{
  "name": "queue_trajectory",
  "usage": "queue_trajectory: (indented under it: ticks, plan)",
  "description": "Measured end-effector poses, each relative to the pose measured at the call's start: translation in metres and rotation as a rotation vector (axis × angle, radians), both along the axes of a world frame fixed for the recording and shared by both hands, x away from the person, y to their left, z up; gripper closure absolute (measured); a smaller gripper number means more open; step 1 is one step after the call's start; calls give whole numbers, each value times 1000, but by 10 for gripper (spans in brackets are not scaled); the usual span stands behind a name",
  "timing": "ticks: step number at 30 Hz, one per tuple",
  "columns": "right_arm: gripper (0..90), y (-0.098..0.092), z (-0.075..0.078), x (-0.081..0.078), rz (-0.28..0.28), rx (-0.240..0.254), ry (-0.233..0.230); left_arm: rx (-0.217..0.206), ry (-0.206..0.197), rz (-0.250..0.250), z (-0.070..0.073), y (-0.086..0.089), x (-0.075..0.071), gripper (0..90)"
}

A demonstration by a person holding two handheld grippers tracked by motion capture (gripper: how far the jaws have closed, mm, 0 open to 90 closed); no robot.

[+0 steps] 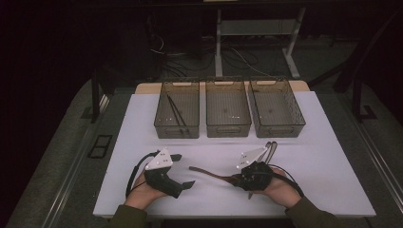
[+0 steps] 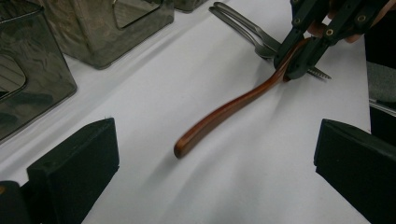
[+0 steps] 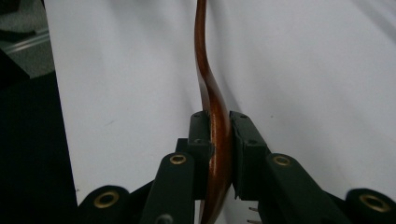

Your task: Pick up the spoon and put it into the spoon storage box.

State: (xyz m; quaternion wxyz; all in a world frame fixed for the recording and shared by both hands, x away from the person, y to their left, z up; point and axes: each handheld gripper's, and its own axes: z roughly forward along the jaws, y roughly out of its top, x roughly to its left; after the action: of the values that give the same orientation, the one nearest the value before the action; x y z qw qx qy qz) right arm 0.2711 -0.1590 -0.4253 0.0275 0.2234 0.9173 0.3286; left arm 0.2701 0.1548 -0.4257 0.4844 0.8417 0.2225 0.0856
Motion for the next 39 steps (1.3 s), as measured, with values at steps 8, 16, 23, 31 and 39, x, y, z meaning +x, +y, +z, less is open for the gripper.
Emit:
queue_trajectory:
  ticks: [8,16,23,31,39]
  plan:
    - [799,-10,12,4,-50,78,6,-8,0,5,-1,1,1,0]
    - [798,-18,18,7,-74,111,-8,-8,3,8,-1,1,1,0]
    - [799,-23,21,10,-94,129,-12,-3,7,7,-2,1,1,0]
    - [798,-33,26,15,-130,160,-16,-3,8,7,-2,1,2,0]
    - [798,-41,33,19,-155,192,-26,-2,6,8,-2,1,1,0]
